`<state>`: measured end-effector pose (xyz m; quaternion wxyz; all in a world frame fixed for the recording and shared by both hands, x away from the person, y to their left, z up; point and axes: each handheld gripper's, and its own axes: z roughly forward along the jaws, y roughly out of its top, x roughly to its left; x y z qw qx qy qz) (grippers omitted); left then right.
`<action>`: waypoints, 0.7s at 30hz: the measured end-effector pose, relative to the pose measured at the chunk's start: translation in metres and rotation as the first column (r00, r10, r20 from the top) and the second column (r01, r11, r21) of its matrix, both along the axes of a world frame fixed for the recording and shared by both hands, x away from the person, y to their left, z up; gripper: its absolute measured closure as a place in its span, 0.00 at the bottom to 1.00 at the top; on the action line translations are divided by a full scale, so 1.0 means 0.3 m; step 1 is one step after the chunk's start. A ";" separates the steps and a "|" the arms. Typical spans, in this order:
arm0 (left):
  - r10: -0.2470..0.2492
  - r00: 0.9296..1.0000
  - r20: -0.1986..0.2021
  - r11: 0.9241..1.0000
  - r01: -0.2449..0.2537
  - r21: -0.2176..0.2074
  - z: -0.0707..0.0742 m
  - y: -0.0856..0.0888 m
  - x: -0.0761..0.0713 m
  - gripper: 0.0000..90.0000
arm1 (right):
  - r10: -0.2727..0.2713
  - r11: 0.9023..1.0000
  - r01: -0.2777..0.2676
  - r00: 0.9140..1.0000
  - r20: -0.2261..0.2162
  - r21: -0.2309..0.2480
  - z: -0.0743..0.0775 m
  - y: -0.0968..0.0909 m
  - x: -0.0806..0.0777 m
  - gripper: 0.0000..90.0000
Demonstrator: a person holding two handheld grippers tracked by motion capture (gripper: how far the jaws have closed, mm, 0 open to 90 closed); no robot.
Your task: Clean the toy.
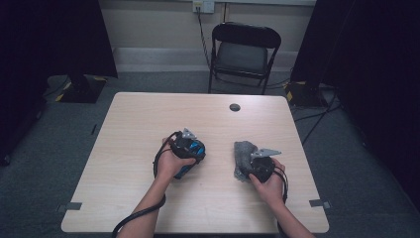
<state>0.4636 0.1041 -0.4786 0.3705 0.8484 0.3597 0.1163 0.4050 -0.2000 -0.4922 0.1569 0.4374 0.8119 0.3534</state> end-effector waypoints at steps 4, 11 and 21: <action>-0.005 1.000 0.010 0.999 0.006 -0.039 0.016 0.023 -0.018 0.28 | 0.000 1.000 0.000 1.000 -0.017 0.010 0.003 0.002 0.006 0.80; -0.033 0.999 0.035 0.996 0.036 -0.084 0.066 0.059 -0.062 0.28 | 0.003 0.999 -0.001 0.998 -0.057 0.032 0.015 -0.003 0.028 0.85; -0.083 0.995 0.055 0.991 0.088 -0.103 0.108 0.081 -0.129 0.28 | 0.195 0.981 -0.193 0.979 -0.053 0.037 0.072 0.084 0.065 0.82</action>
